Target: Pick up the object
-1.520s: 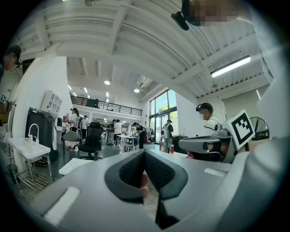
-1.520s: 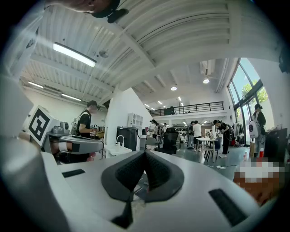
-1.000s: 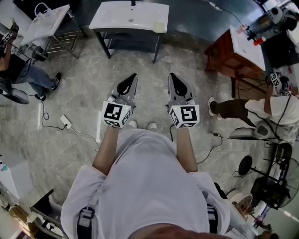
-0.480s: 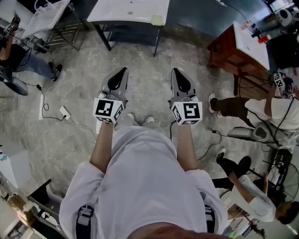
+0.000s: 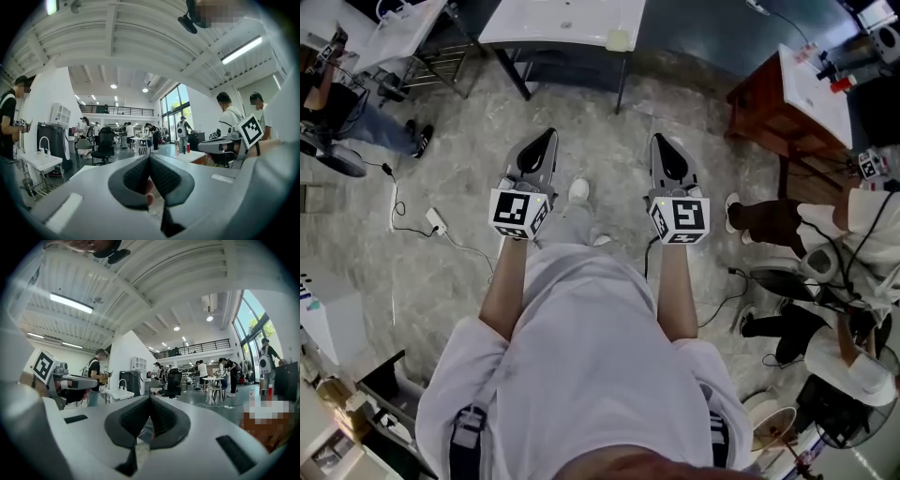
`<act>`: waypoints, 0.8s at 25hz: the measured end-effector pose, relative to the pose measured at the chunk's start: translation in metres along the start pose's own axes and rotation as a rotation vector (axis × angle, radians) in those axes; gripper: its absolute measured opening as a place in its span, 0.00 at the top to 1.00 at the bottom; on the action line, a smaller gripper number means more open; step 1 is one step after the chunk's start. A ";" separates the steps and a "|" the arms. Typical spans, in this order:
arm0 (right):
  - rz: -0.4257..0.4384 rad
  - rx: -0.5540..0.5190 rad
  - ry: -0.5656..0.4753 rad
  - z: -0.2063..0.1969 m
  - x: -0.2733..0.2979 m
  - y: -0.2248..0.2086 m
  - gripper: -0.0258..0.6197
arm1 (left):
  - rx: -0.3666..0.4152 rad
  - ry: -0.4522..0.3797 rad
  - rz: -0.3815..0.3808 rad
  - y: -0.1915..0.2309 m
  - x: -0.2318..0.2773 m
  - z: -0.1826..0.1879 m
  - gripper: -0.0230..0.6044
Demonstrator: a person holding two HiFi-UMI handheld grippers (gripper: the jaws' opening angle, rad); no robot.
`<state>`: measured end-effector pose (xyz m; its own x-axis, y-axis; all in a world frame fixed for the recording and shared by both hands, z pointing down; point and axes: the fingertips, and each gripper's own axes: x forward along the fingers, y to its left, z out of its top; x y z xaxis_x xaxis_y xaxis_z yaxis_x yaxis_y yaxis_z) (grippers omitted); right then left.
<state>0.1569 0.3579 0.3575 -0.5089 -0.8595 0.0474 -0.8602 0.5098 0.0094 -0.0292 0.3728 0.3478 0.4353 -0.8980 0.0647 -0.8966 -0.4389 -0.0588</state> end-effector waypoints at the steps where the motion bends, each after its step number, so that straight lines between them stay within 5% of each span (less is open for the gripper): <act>1: 0.000 -0.001 0.002 -0.001 0.005 -0.004 0.96 | 0.002 0.000 0.000 0.002 0.007 -0.001 0.97; 10: -0.018 -0.031 0.021 -0.009 0.086 -0.040 0.96 | -0.009 -0.037 -0.017 0.055 0.098 -0.006 0.97; 20: -0.063 -0.057 0.142 -0.019 0.263 -0.086 0.96 | -0.016 -0.049 -0.073 0.171 0.264 -0.002 0.97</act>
<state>0.0970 0.0885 0.3886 -0.4412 -0.8780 0.1857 -0.8849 0.4600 0.0729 -0.0675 0.0609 0.3572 0.5030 -0.8641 0.0195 -0.8632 -0.5034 -0.0397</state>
